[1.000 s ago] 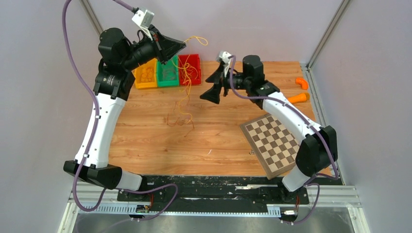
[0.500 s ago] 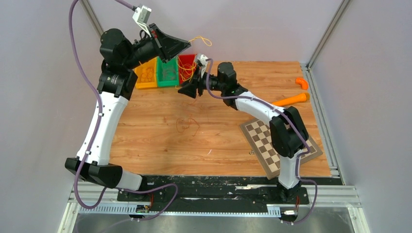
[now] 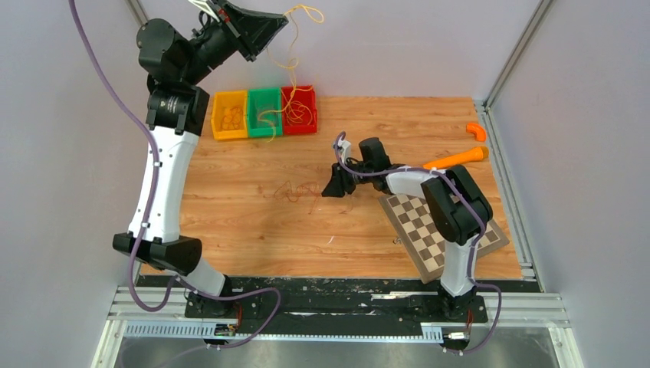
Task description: Untangle the cables
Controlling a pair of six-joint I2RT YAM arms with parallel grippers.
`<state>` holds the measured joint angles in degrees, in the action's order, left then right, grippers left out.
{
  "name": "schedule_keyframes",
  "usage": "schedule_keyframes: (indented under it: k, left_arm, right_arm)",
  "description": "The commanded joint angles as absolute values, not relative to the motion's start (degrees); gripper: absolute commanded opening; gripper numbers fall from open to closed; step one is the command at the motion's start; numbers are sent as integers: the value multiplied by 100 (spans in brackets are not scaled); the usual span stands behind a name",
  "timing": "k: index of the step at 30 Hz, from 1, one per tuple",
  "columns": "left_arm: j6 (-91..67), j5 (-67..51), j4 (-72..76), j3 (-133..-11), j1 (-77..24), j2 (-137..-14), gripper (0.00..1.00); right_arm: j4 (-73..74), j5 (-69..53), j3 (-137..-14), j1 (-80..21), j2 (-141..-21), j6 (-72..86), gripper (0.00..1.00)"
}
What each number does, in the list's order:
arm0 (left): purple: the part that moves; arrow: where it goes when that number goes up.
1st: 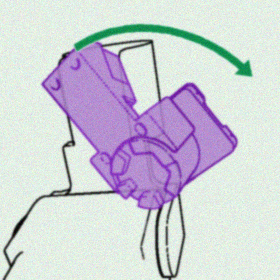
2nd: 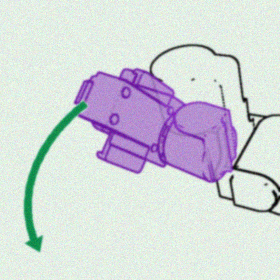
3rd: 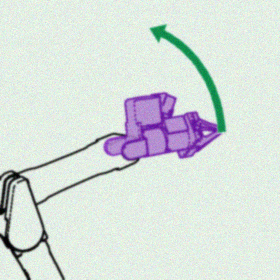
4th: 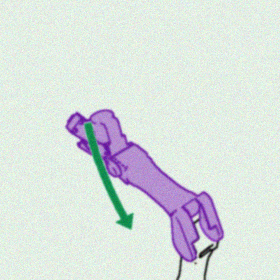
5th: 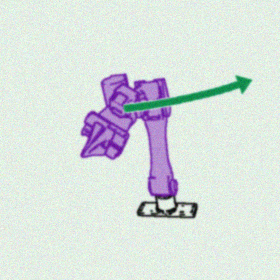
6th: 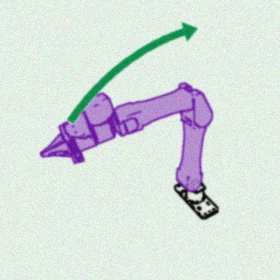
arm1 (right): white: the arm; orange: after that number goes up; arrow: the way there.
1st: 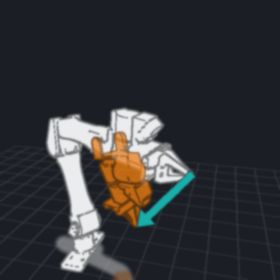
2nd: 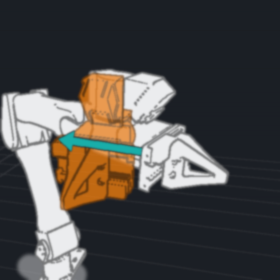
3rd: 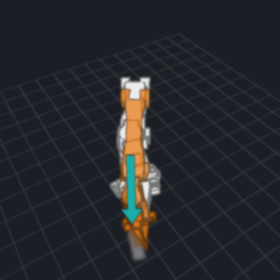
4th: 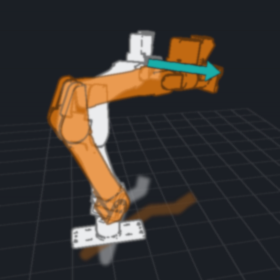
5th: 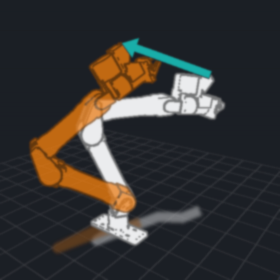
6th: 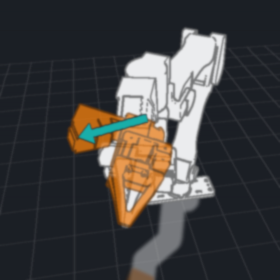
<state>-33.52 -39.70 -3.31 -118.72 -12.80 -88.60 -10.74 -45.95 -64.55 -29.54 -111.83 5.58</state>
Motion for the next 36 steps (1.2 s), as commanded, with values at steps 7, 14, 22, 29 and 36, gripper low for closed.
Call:
schedule_keyframes:
  k: [7, 14, 22, 29, 36]
  left_arm:
    - [-3473, -3670, 498, -12162, -1053, -9699, 0]
    - [-3184, -3551, 1632, -11098, -1002, -10011, 0]
    - [-3148, -3457, 2855, -11250, -877, -11247, 0]
    - [-3171, -3401, 2973, -12715, -770, -12960, 0]
    - [-2700, -3092, 2654, -13864, -720, -13924, 0]
  right_arm:
    - [60, -4881, -6922, -2645, -10427, 316, 80]
    - [925, -4833, -7518, -2068, -10000, 250, 99]
    - [1637, -4665, -7816, -1512, -9651, 124, 100]
    - [1927, -4559, -7932, -1109, -9501, 33, 100]
    - [2133, -4476, -7910, -913, -9461, -181, 100]
